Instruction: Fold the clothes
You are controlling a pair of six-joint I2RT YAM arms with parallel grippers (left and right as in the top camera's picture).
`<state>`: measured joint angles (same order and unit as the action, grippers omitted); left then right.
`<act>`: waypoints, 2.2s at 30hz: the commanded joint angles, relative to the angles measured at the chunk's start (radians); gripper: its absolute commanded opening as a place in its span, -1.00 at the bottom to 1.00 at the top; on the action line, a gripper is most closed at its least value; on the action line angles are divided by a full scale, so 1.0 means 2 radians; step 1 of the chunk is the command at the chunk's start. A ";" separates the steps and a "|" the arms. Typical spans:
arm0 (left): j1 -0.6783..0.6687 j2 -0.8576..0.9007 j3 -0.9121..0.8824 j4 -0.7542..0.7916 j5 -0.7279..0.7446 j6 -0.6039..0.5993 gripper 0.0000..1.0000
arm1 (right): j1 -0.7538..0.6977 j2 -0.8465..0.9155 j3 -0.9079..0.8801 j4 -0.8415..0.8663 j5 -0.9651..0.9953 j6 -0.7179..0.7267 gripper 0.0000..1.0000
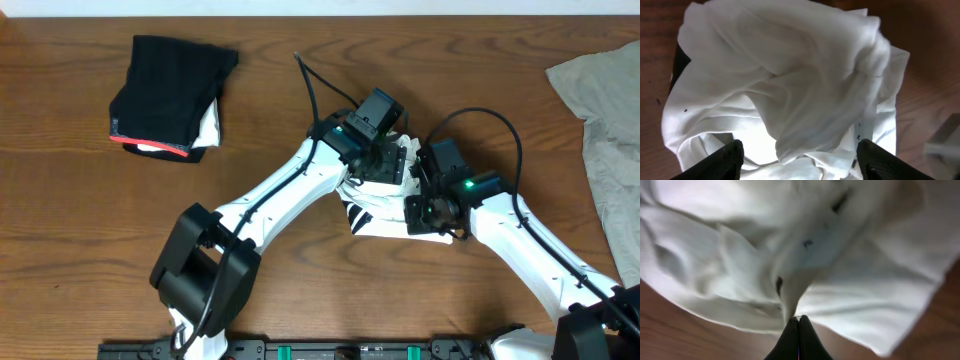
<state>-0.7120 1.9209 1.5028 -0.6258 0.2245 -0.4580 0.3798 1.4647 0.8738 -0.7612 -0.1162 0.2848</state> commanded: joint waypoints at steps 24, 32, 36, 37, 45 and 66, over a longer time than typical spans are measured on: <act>0.000 0.016 0.004 0.019 -0.010 0.006 0.42 | -0.015 -0.007 -0.026 0.040 -0.026 0.095 -0.04; 0.000 0.016 0.004 0.022 -0.010 0.006 -0.15 | -0.020 -0.009 -0.067 0.100 -0.048 0.120 -0.97; -0.001 0.016 0.004 0.032 -0.010 0.006 -0.63 | -0.039 -0.031 -0.067 0.071 -0.037 0.104 -0.97; -0.001 0.016 0.004 0.033 -0.008 0.006 -0.63 | -0.045 -0.040 -0.067 0.063 -0.033 0.099 -0.97; -0.001 0.016 0.004 0.077 0.014 -0.015 -0.78 | -0.089 -0.111 -0.068 0.007 -0.003 0.066 -0.97; 0.000 0.016 0.017 0.259 0.052 -0.109 -0.78 | -0.102 -0.111 -0.185 0.120 0.075 0.145 -0.97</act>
<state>-0.7124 1.9377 1.5055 -0.1329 0.3153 -0.6373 0.1898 1.2491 0.5323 -0.5415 -0.0090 0.5266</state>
